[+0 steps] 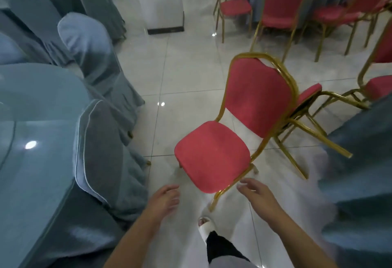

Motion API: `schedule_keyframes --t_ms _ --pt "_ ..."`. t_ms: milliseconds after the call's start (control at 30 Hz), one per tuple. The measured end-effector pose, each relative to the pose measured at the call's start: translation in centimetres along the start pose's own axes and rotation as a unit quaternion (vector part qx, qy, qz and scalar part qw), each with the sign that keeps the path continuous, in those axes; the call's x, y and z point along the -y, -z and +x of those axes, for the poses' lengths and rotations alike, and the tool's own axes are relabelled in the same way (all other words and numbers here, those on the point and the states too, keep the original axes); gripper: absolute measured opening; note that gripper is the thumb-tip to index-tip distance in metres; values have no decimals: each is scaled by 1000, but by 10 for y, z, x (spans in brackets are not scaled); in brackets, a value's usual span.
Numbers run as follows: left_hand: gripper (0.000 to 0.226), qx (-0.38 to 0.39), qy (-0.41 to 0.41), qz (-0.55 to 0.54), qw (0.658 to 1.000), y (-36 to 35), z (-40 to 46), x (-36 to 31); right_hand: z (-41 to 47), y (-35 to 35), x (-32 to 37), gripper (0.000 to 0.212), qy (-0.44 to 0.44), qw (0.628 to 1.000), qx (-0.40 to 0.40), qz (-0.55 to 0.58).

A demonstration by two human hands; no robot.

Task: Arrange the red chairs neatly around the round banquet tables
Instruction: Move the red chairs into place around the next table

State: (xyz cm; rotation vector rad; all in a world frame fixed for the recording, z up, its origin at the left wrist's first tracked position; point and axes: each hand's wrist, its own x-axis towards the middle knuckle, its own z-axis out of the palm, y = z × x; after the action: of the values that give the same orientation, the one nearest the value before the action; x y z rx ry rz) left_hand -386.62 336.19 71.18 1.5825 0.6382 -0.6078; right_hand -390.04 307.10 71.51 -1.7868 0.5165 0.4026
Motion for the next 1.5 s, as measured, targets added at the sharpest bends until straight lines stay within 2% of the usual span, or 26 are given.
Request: schedule_keyframes --t_ms 200,333,400,533,667,800,1033,1200,1367,1500 --pt "20 -40 -25 27 999 45 64 -87 126 -67 95 33 7 998 60 -29" --pt "28 -24 -36 15 999 75 97 -136 185 -111 154 34 34 992 105 -54" --pt "22 -21 -41 28 999 92 121 -160 215 -132 181 32 40 991 107 -68" --pt "25 -49 -67 64 995 132 189 -208 276 -177 234 26 54 989 104 -91" --pt "26 -32 -78 65 994 169 246 -269 319 -210 293 28 54 992 76 -88" --pt "26 0 -84 92 992 185 294 -320 352 -225 327 29 44 992 82 -89" --pt "24 42 -67 98 992 194 369 -386 432 -218 362 27 10 995 28 -91" --pt "26 60 -57 129 988 181 454 -455 521 -195 409 31 -5 999 12 -44" --pt "26 70 -69 204 974 126 550 -552 613 -126 463 27 -9 995 -77 56" --pt "24 149 -69 271 949 69 613 -626 666 -54 476 27 -23 987 -124 98"
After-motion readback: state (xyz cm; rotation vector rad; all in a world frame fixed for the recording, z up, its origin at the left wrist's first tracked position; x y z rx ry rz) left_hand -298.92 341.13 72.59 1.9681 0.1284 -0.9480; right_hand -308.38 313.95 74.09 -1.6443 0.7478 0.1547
